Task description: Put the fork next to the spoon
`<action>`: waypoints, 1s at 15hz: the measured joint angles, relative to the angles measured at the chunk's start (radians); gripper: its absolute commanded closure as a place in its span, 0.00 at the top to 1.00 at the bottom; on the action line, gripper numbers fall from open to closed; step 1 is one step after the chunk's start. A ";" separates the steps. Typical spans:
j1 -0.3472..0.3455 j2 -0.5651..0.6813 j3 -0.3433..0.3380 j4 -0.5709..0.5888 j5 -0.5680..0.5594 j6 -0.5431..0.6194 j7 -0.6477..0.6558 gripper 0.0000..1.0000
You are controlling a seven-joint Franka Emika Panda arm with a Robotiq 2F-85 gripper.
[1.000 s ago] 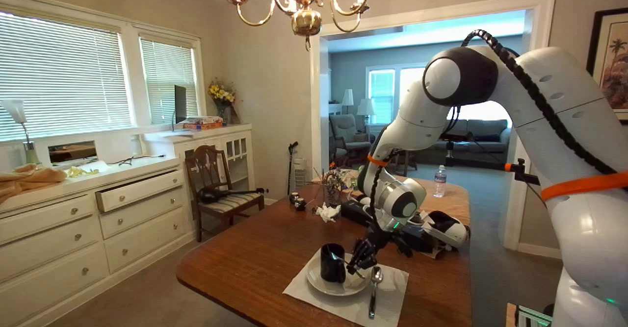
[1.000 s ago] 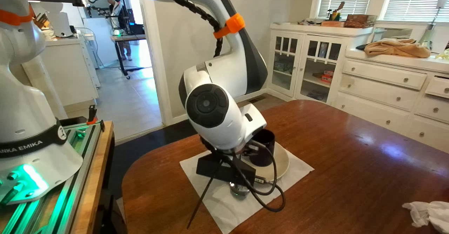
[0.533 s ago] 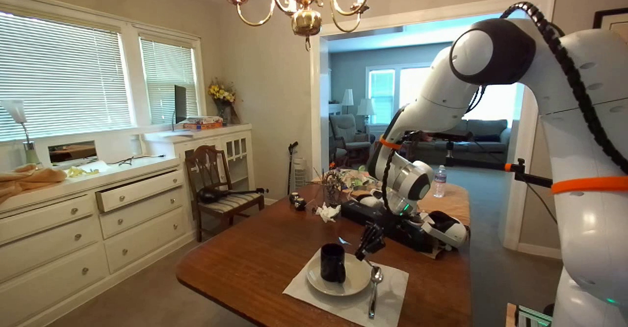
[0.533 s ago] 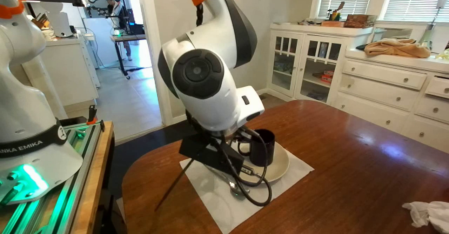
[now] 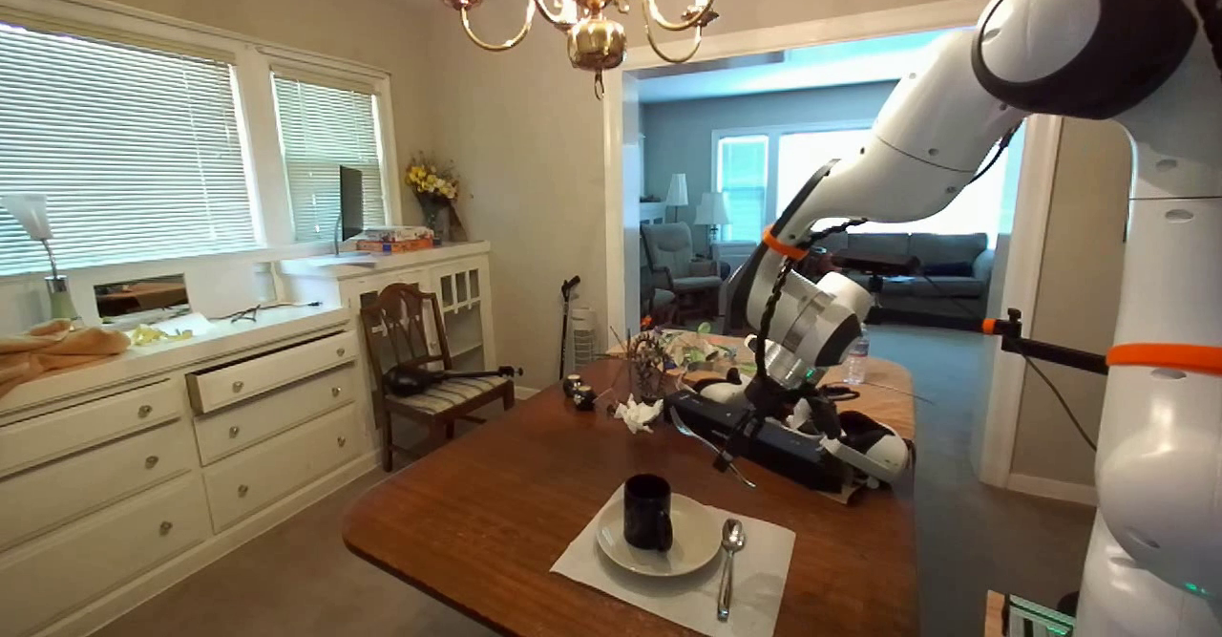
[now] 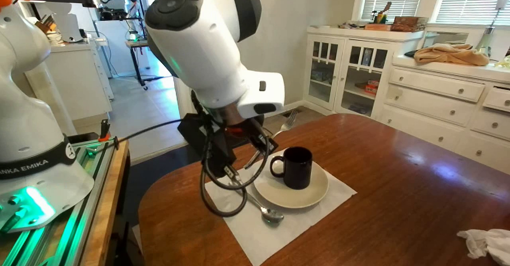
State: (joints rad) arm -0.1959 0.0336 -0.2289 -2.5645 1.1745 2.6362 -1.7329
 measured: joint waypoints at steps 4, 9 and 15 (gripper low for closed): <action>0.018 -0.046 0.041 -0.046 -0.033 0.137 0.284 0.04; 0.027 -0.039 0.070 -0.076 -0.097 0.222 0.634 0.04; 0.027 0.024 0.073 -0.086 -0.240 0.228 1.057 0.04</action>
State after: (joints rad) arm -0.1685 0.0581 -0.1561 -2.6504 0.9350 2.8640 -0.6758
